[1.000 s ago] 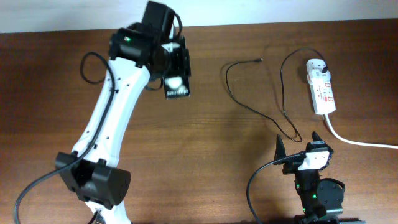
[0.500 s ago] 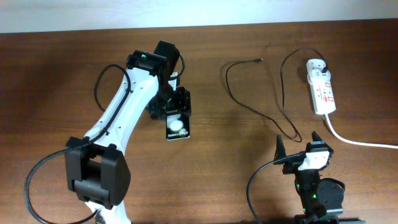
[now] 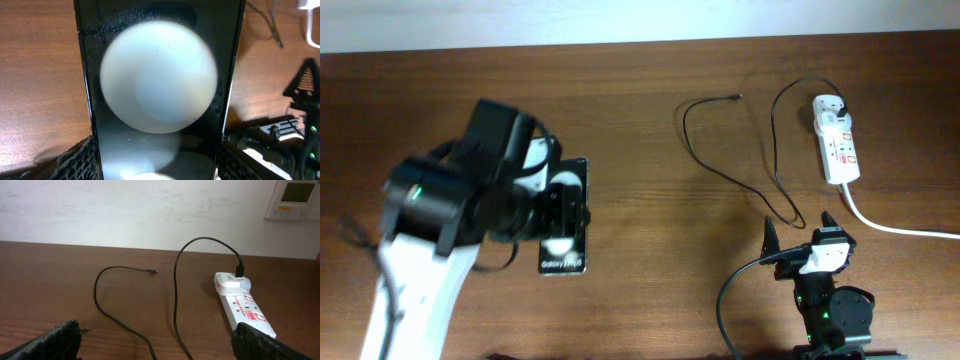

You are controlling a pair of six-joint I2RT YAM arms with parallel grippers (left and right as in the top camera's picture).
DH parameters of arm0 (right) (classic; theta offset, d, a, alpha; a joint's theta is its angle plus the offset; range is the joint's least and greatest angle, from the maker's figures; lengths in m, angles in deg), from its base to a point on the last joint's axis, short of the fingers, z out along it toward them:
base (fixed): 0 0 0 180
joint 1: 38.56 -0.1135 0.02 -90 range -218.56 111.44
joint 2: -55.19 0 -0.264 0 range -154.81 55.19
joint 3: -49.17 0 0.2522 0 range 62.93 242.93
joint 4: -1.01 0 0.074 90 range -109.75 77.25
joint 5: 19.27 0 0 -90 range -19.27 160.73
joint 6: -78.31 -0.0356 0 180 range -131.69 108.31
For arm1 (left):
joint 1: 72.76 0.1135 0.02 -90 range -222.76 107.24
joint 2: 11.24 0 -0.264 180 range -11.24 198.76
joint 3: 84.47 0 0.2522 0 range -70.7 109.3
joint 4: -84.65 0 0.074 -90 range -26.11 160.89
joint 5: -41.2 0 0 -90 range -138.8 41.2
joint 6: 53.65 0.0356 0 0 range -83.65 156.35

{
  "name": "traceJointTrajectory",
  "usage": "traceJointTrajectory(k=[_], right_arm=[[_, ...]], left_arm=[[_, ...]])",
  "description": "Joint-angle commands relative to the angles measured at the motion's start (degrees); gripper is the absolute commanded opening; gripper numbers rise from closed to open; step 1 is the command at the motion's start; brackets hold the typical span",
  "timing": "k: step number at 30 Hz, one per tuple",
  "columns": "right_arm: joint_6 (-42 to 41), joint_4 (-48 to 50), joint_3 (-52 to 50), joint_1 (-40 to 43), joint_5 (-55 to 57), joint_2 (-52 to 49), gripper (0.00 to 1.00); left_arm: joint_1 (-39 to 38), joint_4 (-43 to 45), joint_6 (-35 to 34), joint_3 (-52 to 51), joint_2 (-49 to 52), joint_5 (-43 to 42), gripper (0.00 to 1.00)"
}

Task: Plug charger to phone and switch on socket
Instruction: 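Rotate the phone upright and hold it at table center, left gripper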

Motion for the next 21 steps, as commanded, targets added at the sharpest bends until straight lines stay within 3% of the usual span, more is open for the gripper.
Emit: traceJointTrajectory(k=[1, 5, 7, 10, 12, 13, 16, 21], right_arm=[[-0.02, -0.31, -0.35, 0.04, 0.07, 0.46, 0.99], [-0.02, -0.31, -0.35, 0.04, 0.07, 0.46, 0.99], [0.0, -0.31, -0.35, 0.04, 0.07, 0.46, 0.99], [-0.02, -0.31, -0.35, 0.04, 0.07, 0.46, 0.99], [-0.02, -0.31, -0.35, 0.04, 0.07, 0.46, 0.99], [0.0, -0.31, -0.35, 0.04, 0.07, 0.46, 0.99], [0.0, -0.31, -0.35, 0.04, 0.07, 0.46, 0.99], [0.0, -0.31, -0.35, 0.04, 0.07, 0.46, 0.99]], left_arm=[[0.15, 0.9, -1.11, -3.19, -8.57, -0.39, 0.41], [0.15, 16.79, -9.62, -27.06, -20.09, -4.04, 0.46], [0.15, 25.07, -11.91, -36.39, -20.7, -9.07, 0.45], [0.15, 44.19, -17.0, -47.87, -15.85, -20.02, 0.45], [0.2, 54.97, -21.86, -49.11, -8.57, -26.05, 0.45], [0.7, 63.32, -25.92, -49.11, -3.26, -32.94, 0.44], [2.54, 75.91, -34.64, -49.11, 3.74, -45.83, 0.44], [5.66, 88.04, -50.38, -49.11, 5.53, -58.31, 0.42]])
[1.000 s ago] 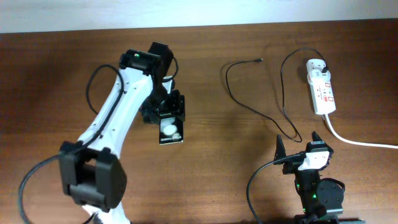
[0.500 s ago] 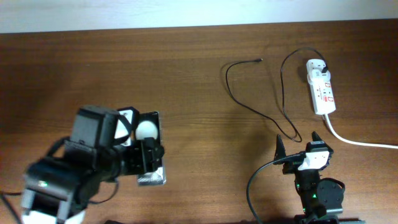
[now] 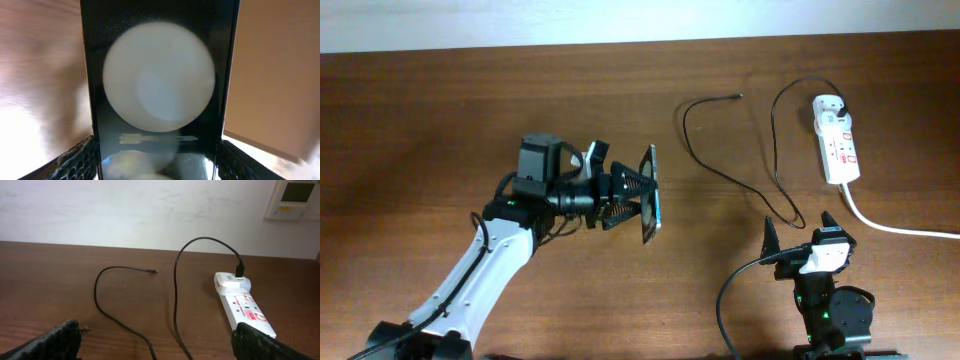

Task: Plug charger to phone and switch on socket
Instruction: 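Rotate the phone upright and hold it at table center, left gripper, then move the right gripper toward the phone held by the left gripper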

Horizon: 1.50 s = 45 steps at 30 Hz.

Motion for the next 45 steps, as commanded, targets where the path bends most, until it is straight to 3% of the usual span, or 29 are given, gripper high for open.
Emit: traceJointTrajectory(k=[1, 4, 8, 24, 26, 28, 35, 36, 43, 44, 45], right_arm=[[-0.04, -0.35, -0.35, 0.04, 0.07, 0.44, 0.99], [-0.02, -0.35, -0.35, 0.04, 0.07, 0.44, 0.99], [-0.04, -0.35, -0.35, 0.04, 0.07, 0.44, 0.99], [-0.39, -0.17, -0.35, -0.07, -1.73, 0.44, 0.99], [-9.68, -0.17, -0.35, -0.07, -2.43, 0.44, 0.99], [-29.59, -0.11, -0.33, -0.07, -2.82, 0.44, 0.99], [-70.73, 1.11, -0.33, -0.07, -15.04, 0.44, 0.99], [-73.02, 1.11, -0.35, -0.07, -15.45, 0.44, 0.99], [-72.96, 5.38, -0.35, -0.07, -15.39, 0.44, 0.99], [-68.11, 8.44, -0.35, -0.07, -17.03, 0.44, 0.99], [-54.84, 14.19, -0.22, -0.07, -23.23, 0.44, 0.99]], left_arm=[[2.34, 2.67, -12.33, 0.83, -0.24, -9.03, 0.42], [4.11, 3.43, -22.38, 0.83, -0.24, -9.14, 0.42], [4.09, 13.51, -33.97, 0.83, -0.24, -9.11, 0.42], [4.09, 15.52, -32.81, 0.81, -0.24, -11.02, 0.42], [4.09, 15.52, -32.79, 0.81, -0.24, -11.04, 0.42], [4.09, 15.52, -32.81, 0.83, -0.24, -11.02, 0.42], [4.09, 15.52, -32.79, 0.81, -0.24, -11.02, 0.42], [4.09, 15.52, -32.79, 0.81, -0.24, -11.02, 0.42], [4.09, 15.52, -31.71, 0.83, -0.24, -11.04, 0.42], [4.09, 15.52, -31.54, 0.81, -0.24, -11.02, 0.43], [4.09, 15.52, -29.99, 0.81, -0.24, -10.99, 0.43]])
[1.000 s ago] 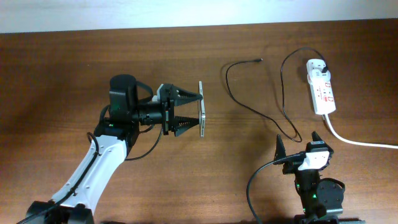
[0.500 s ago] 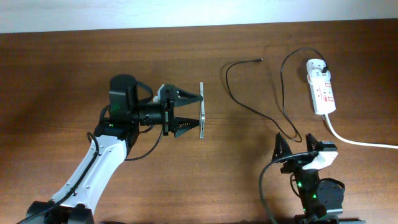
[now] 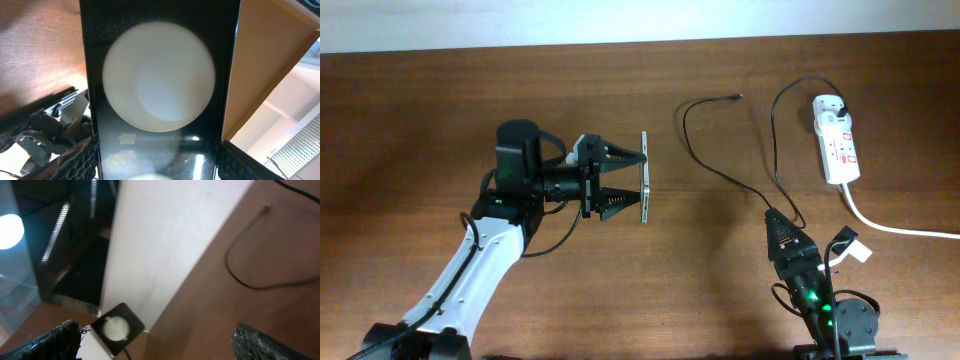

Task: Plug charger to phone and switch on socket
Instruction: 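Move the right gripper toward the phone held by the left gripper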

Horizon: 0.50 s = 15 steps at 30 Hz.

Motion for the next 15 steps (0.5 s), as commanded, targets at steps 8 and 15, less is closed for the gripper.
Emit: traceJointTrajectory(k=[8, 15], right_arm=[[29.33, -36.44, 36.57, -0.04, -13.88, -16.63, 0.99], [35.5, -54.62, 61.55, -12.76, -6.78, -41.53, 0.99]], left_arm=[[0.28, 0.52, 5.77, 0.87, -0.35, -1.66, 0.44], [0.28, 0.52, 6.19, 0.87, -0.35, 1.16, 0.44]])
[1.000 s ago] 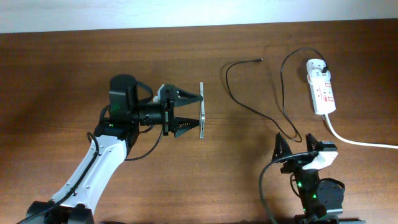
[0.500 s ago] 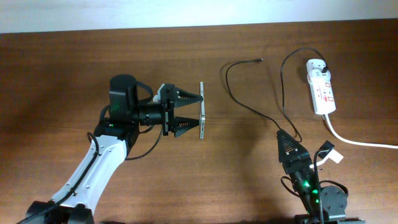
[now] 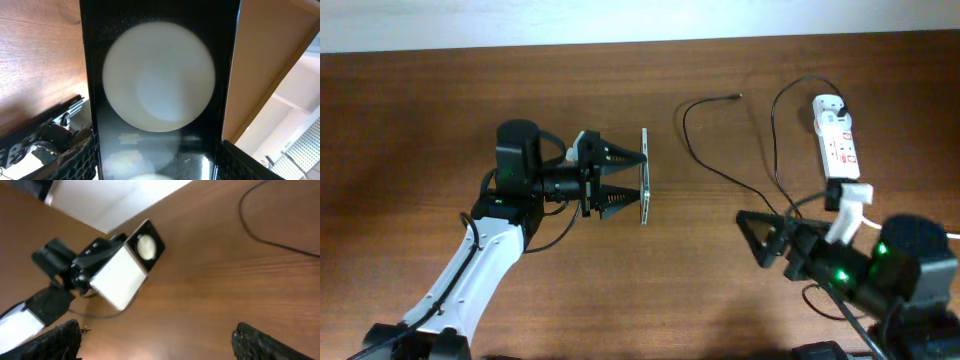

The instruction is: Plug charger to phone and switch on socket

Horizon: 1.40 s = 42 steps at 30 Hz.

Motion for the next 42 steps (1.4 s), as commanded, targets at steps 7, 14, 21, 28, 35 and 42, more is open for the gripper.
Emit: traceJointTrajectory(k=[7, 14, 21, 28, 35, 42], right_arm=[[-0.17, 13.03, 3.23, -45.46, 49.77, -20.81, 0.99], [7.41, 27.54, 3.23, -45.79, 51.25, -36.98, 0.79], [10.58, 28.74, 3.23, -45.75, 55.49, -36.98, 0.47], [10.58, 28.76, 3.23, -45.75, 55.69, -37.05, 0.1], [5.25, 25.9, 3.23, -45.7, 54.95, -28.76, 0.04], [-9.7, 8.96, 0.98, -35.6, 42.99, -14.88, 0.04]], left_arm=[[0.28, 0.55, 2.03, 0.87, -0.35, 7.54, 0.45], [0.28, 0.52, 2.54, 0.87, -0.35, 7.65, 0.46], [0.28, -0.31, 3.76, 0.87, -0.35, 5.97, 0.48], [0.28, -0.31, 4.22, 0.87, -0.35, 3.58, 0.48], [5.2, 0.17, 21.99, 0.87, -0.79, -0.07, 0.94], [11.32, -24.41, 53.11, 0.87, -25.62, -0.37, 0.99]])
